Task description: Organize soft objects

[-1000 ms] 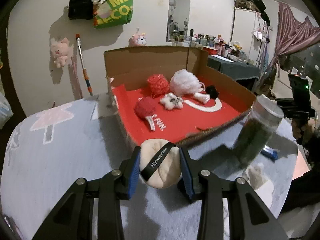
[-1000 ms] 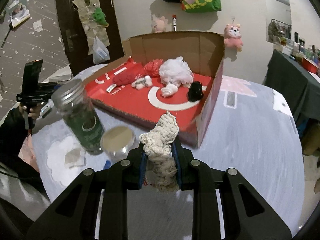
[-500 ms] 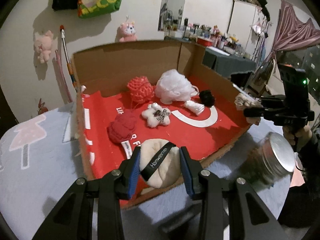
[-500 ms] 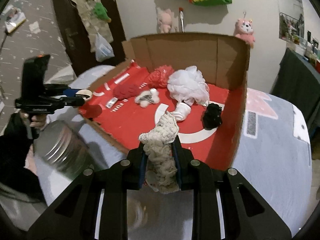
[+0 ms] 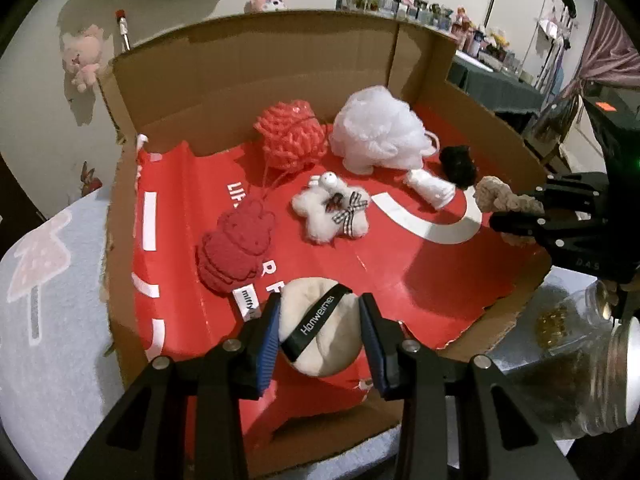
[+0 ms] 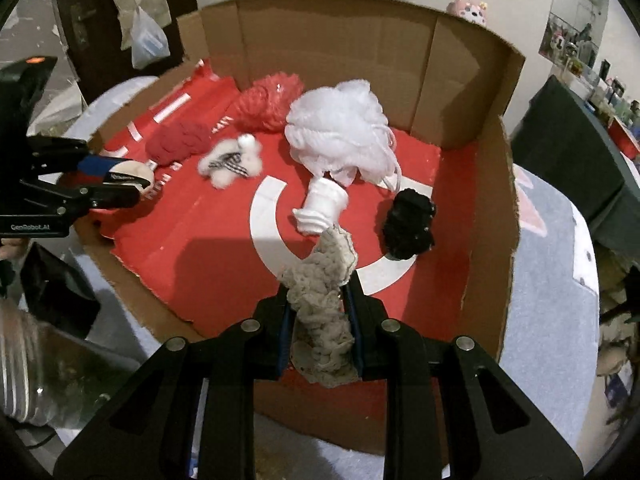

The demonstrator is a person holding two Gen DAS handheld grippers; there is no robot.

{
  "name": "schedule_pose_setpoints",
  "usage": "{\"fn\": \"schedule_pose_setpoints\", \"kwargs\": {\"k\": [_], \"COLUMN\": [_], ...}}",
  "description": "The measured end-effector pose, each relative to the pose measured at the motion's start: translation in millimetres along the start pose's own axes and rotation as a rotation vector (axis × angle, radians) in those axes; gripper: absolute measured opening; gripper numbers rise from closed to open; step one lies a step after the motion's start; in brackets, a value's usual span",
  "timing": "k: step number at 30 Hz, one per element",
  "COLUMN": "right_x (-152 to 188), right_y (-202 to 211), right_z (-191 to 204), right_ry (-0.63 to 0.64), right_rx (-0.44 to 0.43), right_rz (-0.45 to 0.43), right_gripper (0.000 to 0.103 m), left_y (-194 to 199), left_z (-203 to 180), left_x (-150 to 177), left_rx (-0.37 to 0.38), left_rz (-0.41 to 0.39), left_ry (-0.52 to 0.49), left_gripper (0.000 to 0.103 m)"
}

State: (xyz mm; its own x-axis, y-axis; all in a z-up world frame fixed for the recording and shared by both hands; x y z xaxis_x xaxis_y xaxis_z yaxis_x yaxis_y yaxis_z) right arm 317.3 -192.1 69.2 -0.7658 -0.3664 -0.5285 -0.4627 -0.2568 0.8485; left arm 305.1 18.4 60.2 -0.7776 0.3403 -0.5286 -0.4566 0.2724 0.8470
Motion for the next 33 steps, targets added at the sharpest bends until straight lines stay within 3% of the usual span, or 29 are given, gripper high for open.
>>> {"fn": "schedule_pose_setpoints", "kwargs": {"k": [9,27,28,31,33], "right_x": [-1,-4,-3,-4,-5], "right_y": [-22,-27,-26,-23,-20], "right_z": [-3,-1,-1,3,8], "right_ry": [0.001,0.001,0.002,0.009,0.025], "right_rx": [0.029,0.035,0.035,0.006,0.023], "right_rz": [0.090,0.102,0.100,0.082,0.072], "right_gripper": [0.023,0.027,0.030,0.057,0.057], "left_y": [-18,-18,-19,-17,-16], "left_z": [8,11,9,9,7], "left_x": [2,3,1,1,1], "left_rx": [-0.018,-0.029,-0.030,-0.031,-0.031], "left_rz": [0.088,0.101,0.099,0.085,0.074], "left_ry": [-0.004,-0.012,-0.011,-0.012,-0.016], "left_gripper": [0.043,0.053,0.055,0.060,0.061]}}
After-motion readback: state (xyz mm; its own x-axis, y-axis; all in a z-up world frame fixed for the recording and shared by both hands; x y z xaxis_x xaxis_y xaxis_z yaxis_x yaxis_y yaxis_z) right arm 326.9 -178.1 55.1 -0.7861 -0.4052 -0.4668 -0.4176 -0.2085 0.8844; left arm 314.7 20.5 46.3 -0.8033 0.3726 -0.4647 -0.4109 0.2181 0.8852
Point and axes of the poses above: each gripper's, at about its wrist camera, not at the fingertips, and y roughly against the way its jaws point, z to its left, x to its underside, the point moved 2 cm from there along -y, roughly the way its jaws point, and after that the axes turned 1 degree about -y, right-handed, at the moved point
